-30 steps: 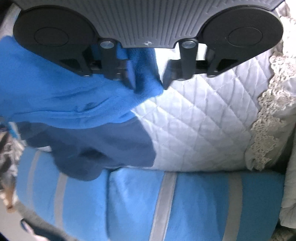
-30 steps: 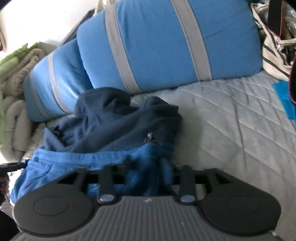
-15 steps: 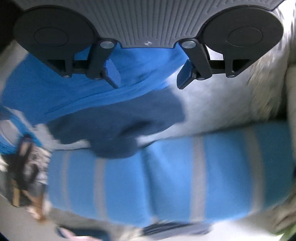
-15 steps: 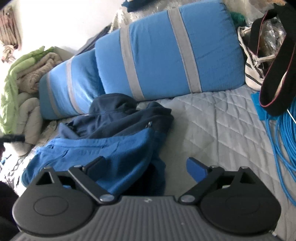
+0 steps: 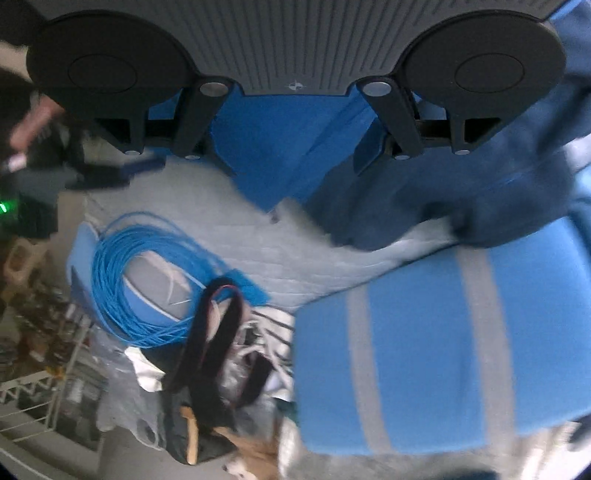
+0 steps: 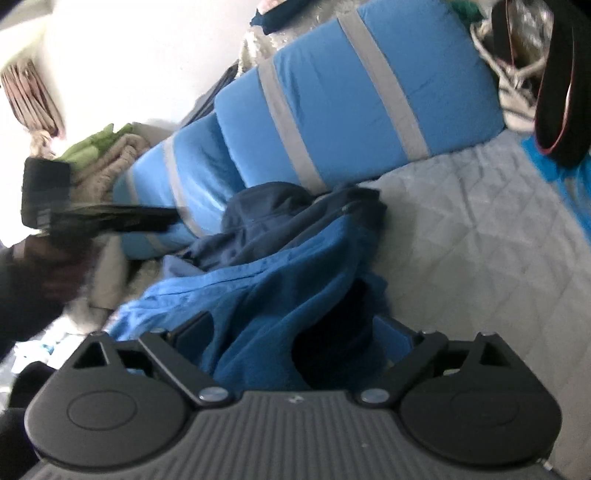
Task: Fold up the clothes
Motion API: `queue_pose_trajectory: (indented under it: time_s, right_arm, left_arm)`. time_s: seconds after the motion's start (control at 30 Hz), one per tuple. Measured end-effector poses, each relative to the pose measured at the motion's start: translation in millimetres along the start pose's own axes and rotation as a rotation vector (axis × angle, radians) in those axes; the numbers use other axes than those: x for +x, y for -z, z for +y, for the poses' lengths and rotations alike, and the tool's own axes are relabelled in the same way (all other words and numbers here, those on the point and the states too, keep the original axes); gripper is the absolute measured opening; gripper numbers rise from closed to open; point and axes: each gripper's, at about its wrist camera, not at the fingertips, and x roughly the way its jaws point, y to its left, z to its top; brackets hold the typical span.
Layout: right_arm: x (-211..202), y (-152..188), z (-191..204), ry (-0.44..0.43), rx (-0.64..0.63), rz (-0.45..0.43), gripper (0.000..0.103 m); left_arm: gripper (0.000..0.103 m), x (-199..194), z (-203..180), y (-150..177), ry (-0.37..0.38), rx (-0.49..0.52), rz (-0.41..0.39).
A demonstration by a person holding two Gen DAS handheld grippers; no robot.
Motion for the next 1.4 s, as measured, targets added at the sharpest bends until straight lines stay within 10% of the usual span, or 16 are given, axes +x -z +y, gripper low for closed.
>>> queue_pose_trajectory:
  time_s: [0.3,0.57,0.7,0.83,0.97,1.17,1.27,1.4]
  right_arm:
    - [-7,11,-8,-0.085,0.028,-0.029,0.095]
    - [-14,22,-14,-0.151,-0.012,-0.033,0.095]
    - [-13,25,-18,-0.203,-0.010,-0.028,0.094]
    - [2,30,-25,-0.214,0.088,0.051,0.027]
    - [8,40,-27,-0.169,0.121,0.112,0.015]
    - [7,45,-25,-0.067,0.112,0.190,0.020]
    - [-1,39,-20,-0.004,0.080,0.183,0.067]
    - [-14,26,-16,0.013,0.067,0.128,0.083]
  left_arm:
    - [0.064,103,16,-3,0.205,-0.028,0.088]
    - [0.017,132,34,5,0.367,-0.156,0.140]
    - [0.009,128,47,6,0.353,-0.216,0.087]
    - [0.008,120,57,5,0.281,-0.245,0.015]
    - [0.008,121,58,5,0.246,-0.236,-0.013]
    - [0.009,139,37,6,0.148,-0.102,0.038]
    - [0.025,142,38,5,0.122,-0.103,0.061]
    - [0.057,125,49,-3,0.080,-0.171,0.066]
